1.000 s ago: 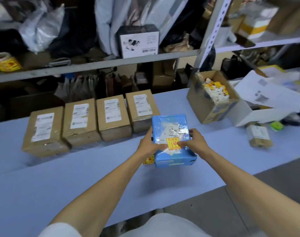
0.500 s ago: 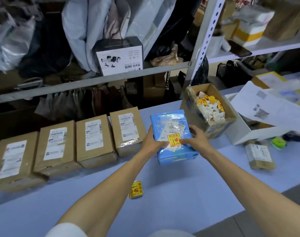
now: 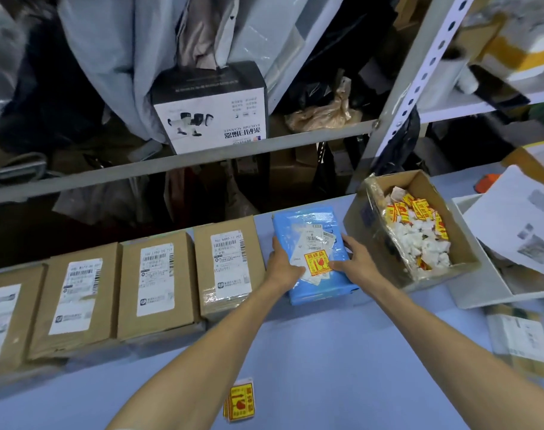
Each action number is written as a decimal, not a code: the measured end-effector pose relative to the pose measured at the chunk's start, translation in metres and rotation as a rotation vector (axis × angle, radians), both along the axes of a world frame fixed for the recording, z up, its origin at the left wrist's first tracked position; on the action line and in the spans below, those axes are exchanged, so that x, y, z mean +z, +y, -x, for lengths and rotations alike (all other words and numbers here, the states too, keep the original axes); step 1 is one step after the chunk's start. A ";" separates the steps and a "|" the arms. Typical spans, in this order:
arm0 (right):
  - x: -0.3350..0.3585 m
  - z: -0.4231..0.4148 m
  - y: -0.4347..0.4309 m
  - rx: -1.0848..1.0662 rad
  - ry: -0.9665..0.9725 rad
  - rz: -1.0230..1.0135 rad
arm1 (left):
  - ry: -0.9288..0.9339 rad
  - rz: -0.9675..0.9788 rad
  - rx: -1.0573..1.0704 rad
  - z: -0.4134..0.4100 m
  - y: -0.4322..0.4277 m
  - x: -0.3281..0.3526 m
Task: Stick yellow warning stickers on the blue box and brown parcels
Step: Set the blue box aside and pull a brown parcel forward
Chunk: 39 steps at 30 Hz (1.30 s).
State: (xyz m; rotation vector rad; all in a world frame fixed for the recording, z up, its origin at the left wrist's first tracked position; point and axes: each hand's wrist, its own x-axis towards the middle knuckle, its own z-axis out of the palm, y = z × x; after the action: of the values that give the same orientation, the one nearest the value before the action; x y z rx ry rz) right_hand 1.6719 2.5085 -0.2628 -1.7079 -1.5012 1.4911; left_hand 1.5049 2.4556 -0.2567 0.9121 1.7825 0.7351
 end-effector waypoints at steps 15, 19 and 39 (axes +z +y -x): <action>0.020 0.024 -0.004 0.509 -0.743 -0.362 | 0.219 -0.015 -0.142 0.020 0.001 0.017; 0.036 0.054 -0.020 0.805 -0.862 -0.502 | 0.471 -0.131 -0.216 0.057 -0.023 0.032; 0.024 0.150 -0.053 0.623 -0.390 -0.212 | 0.255 0.026 0.148 0.123 -0.083 0.020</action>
State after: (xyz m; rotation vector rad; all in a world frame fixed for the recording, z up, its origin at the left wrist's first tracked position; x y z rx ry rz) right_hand 1.5214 2.4550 -0.2392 -1.5339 -2.4715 1.2271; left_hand 1.3817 2.3729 -0.2368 0.8946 2.0980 0.7115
